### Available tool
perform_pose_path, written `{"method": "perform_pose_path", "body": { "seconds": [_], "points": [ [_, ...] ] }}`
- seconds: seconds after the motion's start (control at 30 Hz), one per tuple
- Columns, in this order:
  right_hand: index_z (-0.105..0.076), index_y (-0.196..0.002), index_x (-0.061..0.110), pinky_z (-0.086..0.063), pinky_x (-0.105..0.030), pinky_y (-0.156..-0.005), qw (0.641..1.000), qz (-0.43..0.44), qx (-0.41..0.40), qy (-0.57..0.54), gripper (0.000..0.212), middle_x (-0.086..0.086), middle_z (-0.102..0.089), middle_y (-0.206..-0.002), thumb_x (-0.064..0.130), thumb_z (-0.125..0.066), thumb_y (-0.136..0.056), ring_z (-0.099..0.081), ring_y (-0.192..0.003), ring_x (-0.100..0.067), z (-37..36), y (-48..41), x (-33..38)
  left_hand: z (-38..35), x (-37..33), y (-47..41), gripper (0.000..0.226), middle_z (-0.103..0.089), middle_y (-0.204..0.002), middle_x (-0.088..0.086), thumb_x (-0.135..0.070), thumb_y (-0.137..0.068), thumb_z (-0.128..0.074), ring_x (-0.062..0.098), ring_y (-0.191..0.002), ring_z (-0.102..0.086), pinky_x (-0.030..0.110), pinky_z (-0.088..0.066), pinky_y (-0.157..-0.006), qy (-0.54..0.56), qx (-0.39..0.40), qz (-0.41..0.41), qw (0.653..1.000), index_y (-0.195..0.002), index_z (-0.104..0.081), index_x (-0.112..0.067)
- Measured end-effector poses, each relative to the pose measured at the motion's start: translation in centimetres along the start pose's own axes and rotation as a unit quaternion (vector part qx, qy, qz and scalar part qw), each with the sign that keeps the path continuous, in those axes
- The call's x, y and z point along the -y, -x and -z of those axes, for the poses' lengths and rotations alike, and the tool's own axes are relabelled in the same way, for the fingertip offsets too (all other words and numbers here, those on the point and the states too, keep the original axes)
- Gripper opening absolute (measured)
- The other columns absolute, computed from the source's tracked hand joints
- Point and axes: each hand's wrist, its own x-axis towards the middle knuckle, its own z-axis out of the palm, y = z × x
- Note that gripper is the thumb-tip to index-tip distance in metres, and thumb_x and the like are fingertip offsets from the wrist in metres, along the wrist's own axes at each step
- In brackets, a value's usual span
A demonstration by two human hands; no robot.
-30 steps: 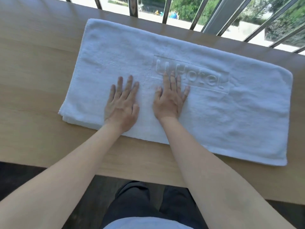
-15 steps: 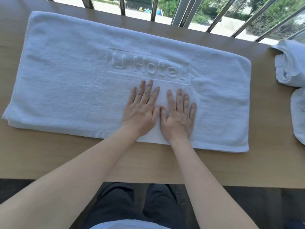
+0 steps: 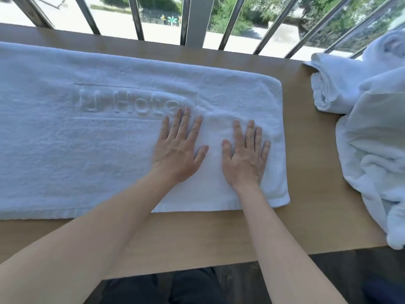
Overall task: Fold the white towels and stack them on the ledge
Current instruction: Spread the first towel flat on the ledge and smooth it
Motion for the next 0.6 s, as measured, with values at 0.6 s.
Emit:
{"method": "perform_pose_path", "body": {
  "seconds": [0.6],
  "points": [
    [0.004, -0.156, 0.045, 0.009, -0.050, -0.122, 0.999, 0.010, 0.021, -0.030, 0.061, 0.009, 0.013, -0.166, 0.059, -0.013, -0.100, 0.014, -0.152, -0.017, 3.0, -15.0, -4.4, -0.9, -2.7, -3.7, 0.072, -0.008, -0.167, 0.011, -0.063, -0.093, -0.029, 0.052, -0.148, -0.006, 0.073, -0.005, -0.113, -0.083, -0.034, -0.089, 0.992, -0.158, -0.015, -0.037]
  ]
}}
